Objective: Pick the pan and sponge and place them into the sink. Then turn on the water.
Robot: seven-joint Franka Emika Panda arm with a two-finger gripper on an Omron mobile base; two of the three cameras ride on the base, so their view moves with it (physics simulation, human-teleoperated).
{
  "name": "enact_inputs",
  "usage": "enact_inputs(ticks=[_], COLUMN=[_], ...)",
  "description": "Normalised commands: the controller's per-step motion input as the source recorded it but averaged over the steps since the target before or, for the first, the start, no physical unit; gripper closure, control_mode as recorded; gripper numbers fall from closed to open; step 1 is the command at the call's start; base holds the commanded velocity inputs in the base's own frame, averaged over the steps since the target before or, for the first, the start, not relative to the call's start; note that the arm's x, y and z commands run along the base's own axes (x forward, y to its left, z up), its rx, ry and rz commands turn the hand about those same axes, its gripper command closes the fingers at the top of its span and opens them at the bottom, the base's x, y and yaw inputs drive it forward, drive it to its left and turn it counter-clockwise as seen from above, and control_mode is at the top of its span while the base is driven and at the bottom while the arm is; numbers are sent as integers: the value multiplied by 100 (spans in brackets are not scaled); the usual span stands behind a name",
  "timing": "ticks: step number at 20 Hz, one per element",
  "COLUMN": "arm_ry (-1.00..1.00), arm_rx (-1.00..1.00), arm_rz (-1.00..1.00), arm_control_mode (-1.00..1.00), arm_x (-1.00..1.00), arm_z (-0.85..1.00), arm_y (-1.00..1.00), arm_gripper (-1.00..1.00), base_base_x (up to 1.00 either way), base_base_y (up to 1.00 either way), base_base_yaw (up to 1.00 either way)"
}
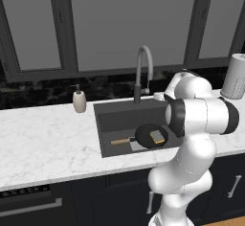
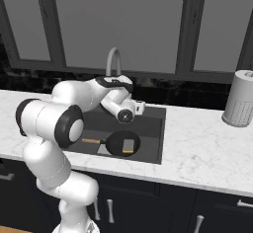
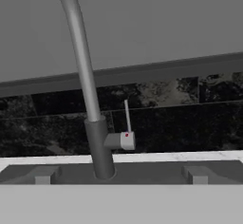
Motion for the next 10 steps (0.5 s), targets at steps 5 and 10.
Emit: enact_inputs(ticks=[5, 10], arm_ry=[-9, -1], arm_rx=[5, 3], arm_rz=[0, 0], arm_control_mode=[-100, -100], arm_x=[3, 11], arm_z=[0, 0], arm_y=[-10, -1], arm_gripper=[-100, -100], base_base_x=[0, 0], base_base_y=[0, 0], base_base_yaw=[0, 0])
